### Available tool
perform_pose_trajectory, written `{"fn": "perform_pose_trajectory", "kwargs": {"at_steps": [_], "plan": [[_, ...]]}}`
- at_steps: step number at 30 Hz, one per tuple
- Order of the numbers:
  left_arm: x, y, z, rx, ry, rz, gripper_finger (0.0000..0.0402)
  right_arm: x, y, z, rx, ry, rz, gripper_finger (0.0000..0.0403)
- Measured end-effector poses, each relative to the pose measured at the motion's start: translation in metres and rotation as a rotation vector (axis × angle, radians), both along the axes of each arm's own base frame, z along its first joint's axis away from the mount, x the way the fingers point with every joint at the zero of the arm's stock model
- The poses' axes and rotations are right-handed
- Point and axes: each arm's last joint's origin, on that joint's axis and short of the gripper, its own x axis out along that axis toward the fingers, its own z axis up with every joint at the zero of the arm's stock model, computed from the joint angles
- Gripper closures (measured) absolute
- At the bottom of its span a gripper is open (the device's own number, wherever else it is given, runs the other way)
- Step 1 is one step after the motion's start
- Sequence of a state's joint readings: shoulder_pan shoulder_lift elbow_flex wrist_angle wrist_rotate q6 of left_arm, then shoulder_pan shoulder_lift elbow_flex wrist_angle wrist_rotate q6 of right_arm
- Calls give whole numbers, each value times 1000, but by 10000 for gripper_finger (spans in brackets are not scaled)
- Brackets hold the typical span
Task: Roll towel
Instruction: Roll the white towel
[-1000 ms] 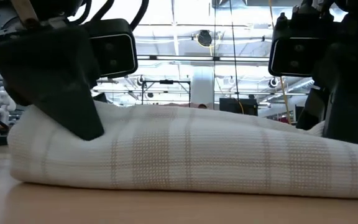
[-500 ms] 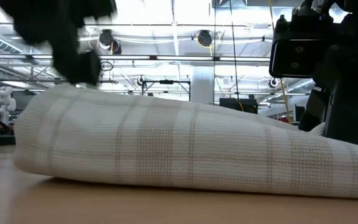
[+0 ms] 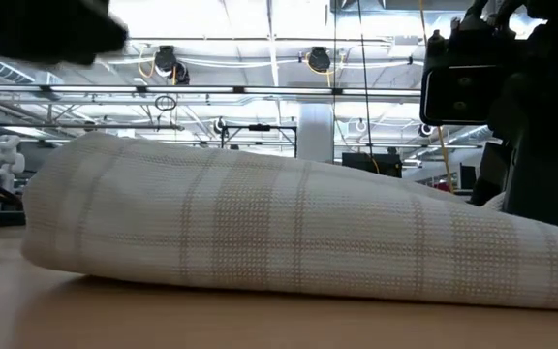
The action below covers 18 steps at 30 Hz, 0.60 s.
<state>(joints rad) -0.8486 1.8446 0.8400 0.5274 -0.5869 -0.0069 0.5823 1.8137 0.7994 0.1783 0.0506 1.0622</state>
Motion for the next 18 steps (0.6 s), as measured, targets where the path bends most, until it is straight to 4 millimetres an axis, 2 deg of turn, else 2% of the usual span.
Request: {"fn": "perform_pose_trajectory", "kwargs": {"at_steps": [5, 9, 12, 18], "plan": [[12, -12, -31, 134, 18, 5, 164, 0, 0, 0, 9, 0, -9, 387], [17, -11, -38, 202, 25, 65, 156, 0, 0, 0, 18, 4, -20, 387], [20, -4, -42, 210, 65, 102, 126, 0, 0, 0, 23, 7, -26, 387], [23, 2, -44, 250, 72, 121, 41, 0, 0, 0, 25, 8, -28, 387]]}}
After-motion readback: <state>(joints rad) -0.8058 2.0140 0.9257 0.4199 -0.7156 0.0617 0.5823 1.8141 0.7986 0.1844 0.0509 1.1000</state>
